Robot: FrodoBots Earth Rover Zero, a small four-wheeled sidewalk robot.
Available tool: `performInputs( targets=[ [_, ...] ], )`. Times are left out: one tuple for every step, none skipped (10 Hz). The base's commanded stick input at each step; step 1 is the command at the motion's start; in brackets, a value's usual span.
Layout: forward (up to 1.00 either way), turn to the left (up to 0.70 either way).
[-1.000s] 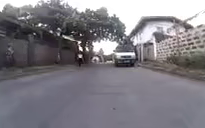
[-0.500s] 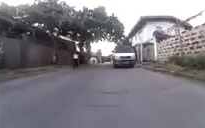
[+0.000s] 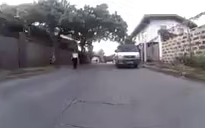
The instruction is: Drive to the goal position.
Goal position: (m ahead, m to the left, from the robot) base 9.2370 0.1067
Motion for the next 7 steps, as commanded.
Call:
performInputs(
  targets=[
    [1.0,0.04],
    [1.0,0.04],
    [1.0,0.04],
    [1.0,0.04],
    [1.0,0.04],
    [1.0,0.04],
    [1.0,0.04]
  ],
)
